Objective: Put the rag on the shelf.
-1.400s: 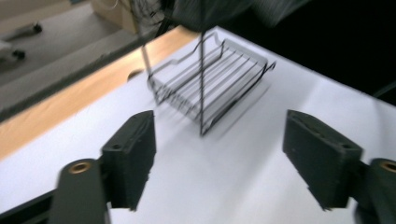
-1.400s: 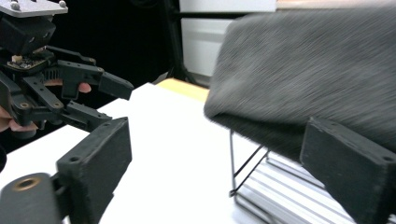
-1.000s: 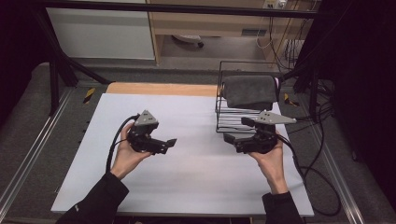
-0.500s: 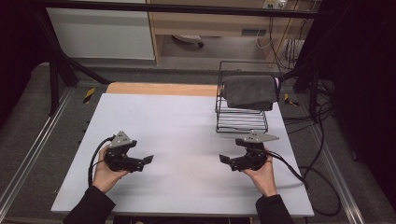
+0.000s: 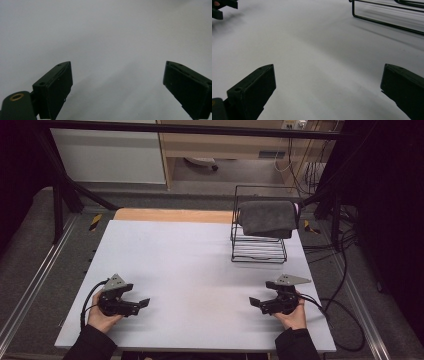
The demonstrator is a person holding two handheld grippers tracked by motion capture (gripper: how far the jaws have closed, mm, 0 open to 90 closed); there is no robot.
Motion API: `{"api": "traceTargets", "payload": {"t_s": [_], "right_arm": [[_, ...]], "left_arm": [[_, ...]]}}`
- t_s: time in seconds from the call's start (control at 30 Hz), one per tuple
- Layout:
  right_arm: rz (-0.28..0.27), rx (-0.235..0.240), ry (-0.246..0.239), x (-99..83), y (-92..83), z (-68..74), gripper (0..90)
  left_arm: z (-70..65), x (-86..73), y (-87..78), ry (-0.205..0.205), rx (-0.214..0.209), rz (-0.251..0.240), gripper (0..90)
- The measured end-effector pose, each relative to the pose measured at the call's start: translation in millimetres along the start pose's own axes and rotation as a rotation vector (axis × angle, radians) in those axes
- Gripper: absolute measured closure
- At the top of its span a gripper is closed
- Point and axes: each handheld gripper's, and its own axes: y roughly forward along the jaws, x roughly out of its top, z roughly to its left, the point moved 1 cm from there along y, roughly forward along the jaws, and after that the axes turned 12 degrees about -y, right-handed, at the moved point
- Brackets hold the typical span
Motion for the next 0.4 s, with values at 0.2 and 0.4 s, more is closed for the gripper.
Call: {"api": "traceTargets", "payload": {"t_s": [0.2,0.4], "right_arm": [[0.022,0.017,0.004,-6.9,-0.9,0.4,0.8],[0.037,0.022,-0.001,-8.2,0.8,0.4,0.8]], "left_arm": [[2.4,-3.9,-0.1,0.011,0.005,0.011,8.8],[2.3,-4.1,-0.1,0.011,0.004,0.012,8.7]]}}
